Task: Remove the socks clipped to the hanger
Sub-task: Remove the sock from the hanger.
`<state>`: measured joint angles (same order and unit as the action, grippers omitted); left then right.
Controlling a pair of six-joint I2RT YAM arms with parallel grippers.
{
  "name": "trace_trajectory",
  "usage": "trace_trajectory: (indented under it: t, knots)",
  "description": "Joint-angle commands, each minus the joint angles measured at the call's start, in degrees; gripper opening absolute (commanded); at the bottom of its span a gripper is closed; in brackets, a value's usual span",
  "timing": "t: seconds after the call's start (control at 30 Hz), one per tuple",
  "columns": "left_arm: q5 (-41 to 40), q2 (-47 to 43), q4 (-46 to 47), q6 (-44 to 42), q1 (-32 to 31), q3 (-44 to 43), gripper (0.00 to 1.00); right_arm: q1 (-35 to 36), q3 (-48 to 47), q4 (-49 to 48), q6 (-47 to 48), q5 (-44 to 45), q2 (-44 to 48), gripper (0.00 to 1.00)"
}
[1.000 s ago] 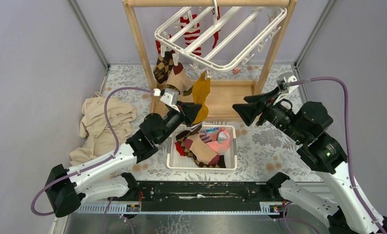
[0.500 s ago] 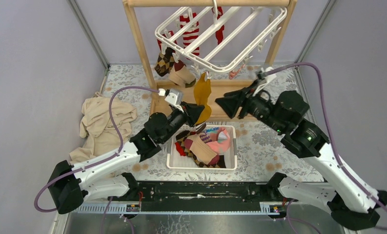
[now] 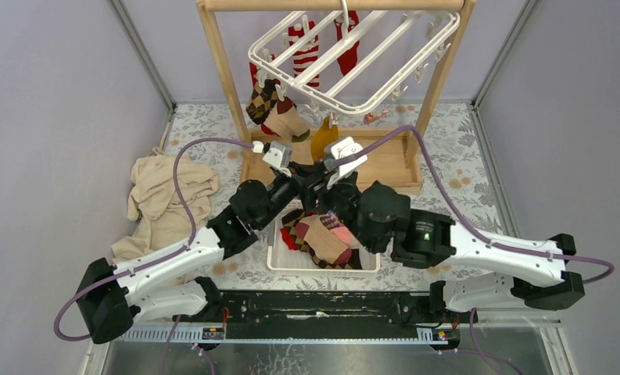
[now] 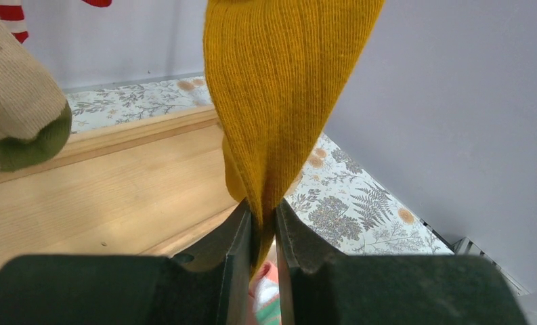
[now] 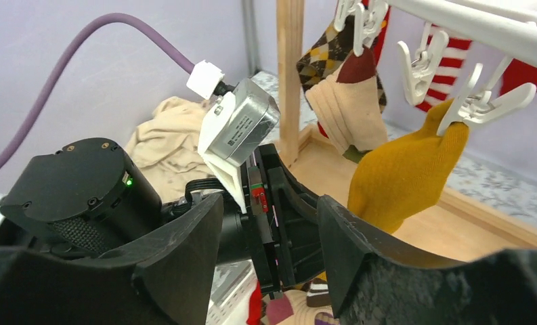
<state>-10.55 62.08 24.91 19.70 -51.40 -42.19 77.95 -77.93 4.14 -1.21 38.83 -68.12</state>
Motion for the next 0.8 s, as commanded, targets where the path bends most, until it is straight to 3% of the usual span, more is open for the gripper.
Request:
trace_trajectory:
  t: [0.0, 0.2, 0.5, 0.77]
  knots:
    - [-1.08, -1.68, 3.65, -1.46, -0.47, -0.6, 0.24, 4.43, -1.29, -12.14, 10.22, 18.22, -0.9, 0.62]
    - [-1.23, -2.63, 3.38, -1.91, -0.5, 0.05, 0.24, 4.69, 3.89, -18.39, 14.25, 22.81, 0.57, 0.65]
    - [-1.38, -2.92, 3.39, -1.86, -0.52, 0.24, 0.24, 4.23, 5.49, -18.4, 14.44, 22.69, 1.47, 0.7]
    - [-1.58, -3.11, 3.32, -1.64, -0.46, 0.39, 0.24, -3.28, 5.31, -11.38, 4.62, 14.01, 2.56, 0.72]
